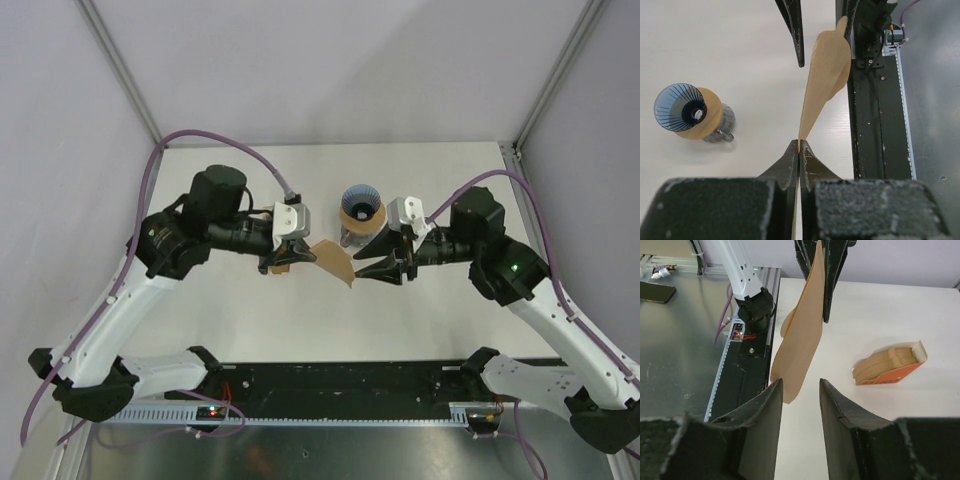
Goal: Place the coffee filter in the dripper
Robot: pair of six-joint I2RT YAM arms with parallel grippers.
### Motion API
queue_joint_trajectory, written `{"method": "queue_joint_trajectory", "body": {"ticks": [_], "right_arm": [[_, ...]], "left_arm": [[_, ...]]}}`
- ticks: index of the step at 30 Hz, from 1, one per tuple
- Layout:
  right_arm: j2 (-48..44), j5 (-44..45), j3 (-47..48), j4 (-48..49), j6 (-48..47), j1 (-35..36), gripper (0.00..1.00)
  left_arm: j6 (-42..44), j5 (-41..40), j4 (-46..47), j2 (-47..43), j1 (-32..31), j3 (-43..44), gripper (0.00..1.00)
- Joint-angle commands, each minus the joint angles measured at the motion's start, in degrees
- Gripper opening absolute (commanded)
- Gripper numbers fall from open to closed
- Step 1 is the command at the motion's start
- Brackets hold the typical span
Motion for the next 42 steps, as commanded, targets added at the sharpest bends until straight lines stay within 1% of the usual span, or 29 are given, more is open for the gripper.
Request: {"method": "queue_joint_trajectory", "body": {"ticks": [1, 5, 11, 13, 18, 23, 28, 33, 38, 42], "right_arm": [[-2.0, -0.1, 0.5, -1.9, -2.6, -0.4, 0.41], [-1.4, 0.0, 0.6, -2.6, -2.8, -0.5, 0.41], [1.3, 3.8, 0.5, -6.3, -3.3, 0.0, 0.47], [1.9, 5.1, 0.5, -6.3, -3.1, 0.8, 0.48], [2.9, 5.8, 0.5, -4.8, -2.9, 3.0, 0.55], [2.9, 7.5, 0.5, -5.4, -3.4, 3.8, 0.55], [2.1, 9.4, 0.6, -7.5, -4.8, 3.8, 0.61], [1.3, 10.0, 0.5, -8.2, -5.7, 3.8, 0.63], [0.6, 9.6, 0.6, -7.8, -6.3, 3.7, 0.64], [0.0, 8.5, 0.5, -7.0, -6.6, 3.6, 0.57]], "left_arm": [[1.6, 0.4, 0.2, -1.3, -0.6, 1.2, 0.00], [1.5, 0.7, 0.0, -1.3, -0.7, 1.6, 0.00], [1.3, 0.8, 0.0, -1.3, -0.7, 1.8, 0.00], [1.3, 1.0, 0.0, -1.2, -0.7, 1.9, 0.00], [1.3, 1.1, 0.1, -1.3, -0.8, 2.0, 0.00], [1.3, 1.2, 0.1, -1.4, -0.8, 2.0, 0.00], [1.4, 1.2, 0.0, -1.4, -0.8, 1.9, 0.00], [1.5, 1.3, -0.1, -1.4, -0.8, 1.9, 0.00], [1.5, 1.3, -0.3, -1.6, -0.8, 1.8, 0.00], [1.7, 1.4, -0.3, -1.6, -0.8, 1.7, 0.00]]}}
